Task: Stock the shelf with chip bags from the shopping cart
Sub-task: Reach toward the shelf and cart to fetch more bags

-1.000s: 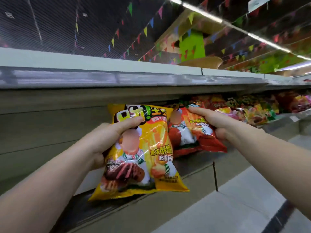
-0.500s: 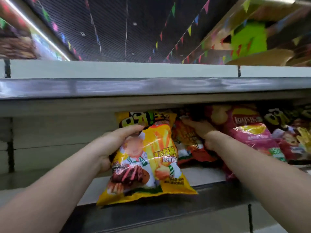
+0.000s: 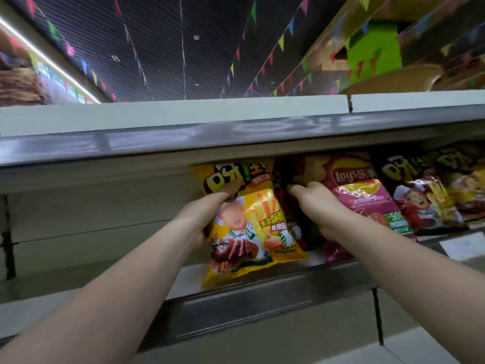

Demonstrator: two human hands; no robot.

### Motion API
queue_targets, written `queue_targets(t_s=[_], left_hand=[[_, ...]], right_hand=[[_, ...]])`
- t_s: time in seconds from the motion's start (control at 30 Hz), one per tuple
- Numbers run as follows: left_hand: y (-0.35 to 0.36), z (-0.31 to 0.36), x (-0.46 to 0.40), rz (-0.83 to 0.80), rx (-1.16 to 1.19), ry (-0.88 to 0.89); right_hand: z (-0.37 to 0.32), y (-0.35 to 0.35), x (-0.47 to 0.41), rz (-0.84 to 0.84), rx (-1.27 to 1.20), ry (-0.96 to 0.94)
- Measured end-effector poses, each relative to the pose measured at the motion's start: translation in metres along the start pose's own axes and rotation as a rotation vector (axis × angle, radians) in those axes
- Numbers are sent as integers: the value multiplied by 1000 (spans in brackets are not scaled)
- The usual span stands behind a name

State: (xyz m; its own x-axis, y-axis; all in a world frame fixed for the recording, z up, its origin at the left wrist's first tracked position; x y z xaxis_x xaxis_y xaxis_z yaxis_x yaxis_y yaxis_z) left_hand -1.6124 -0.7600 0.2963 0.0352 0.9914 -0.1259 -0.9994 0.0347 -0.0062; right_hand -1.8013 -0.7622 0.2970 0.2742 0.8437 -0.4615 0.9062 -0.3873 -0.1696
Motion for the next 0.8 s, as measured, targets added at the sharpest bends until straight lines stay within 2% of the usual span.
queue_targets(t_s=[0.07, 0.2, 0.3, 0.4, 0.47, 0.63, 0.8], left_hand=[[16, -2, -4, 13, 14, 16], [43, -8, -4, 85, -58, 64], [52, -11, -2, 190, -192, 130], [50, -10, -3, 324, -374, 225], [53, -12, -3, 328, -373, 227], [60, -19, -9, 250, -381, 168], [58, -17, -5, 210, -452, 115]], right_hand=[[-7, -10, 12, 13, -12, -85], [-16, -26, 32, 34, 241, -292], [-14, -34, 42, 47, 336, -361], [-10, -38, 47, 97, 540, -458], [-8, -37, 48, 108, 691, -511], [4, -30, 47, 17, 845, -428], [6, -28, 46, 24, 881, -421]])
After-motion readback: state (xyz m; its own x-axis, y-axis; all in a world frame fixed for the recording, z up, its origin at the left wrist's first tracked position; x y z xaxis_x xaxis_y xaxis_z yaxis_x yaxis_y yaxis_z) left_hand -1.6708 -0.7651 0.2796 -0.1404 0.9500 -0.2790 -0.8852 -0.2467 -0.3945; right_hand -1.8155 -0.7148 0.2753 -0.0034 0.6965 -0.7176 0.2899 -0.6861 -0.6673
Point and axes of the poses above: each hand's wrist, its own x-axis away from the middle knuckle, its own y-axis out of the palm, z = x × y, the point moved 4 cm from there along -x, towards the middle knuckle, and after that the axes turned 2 degrees about z, right-handed, at the moved point
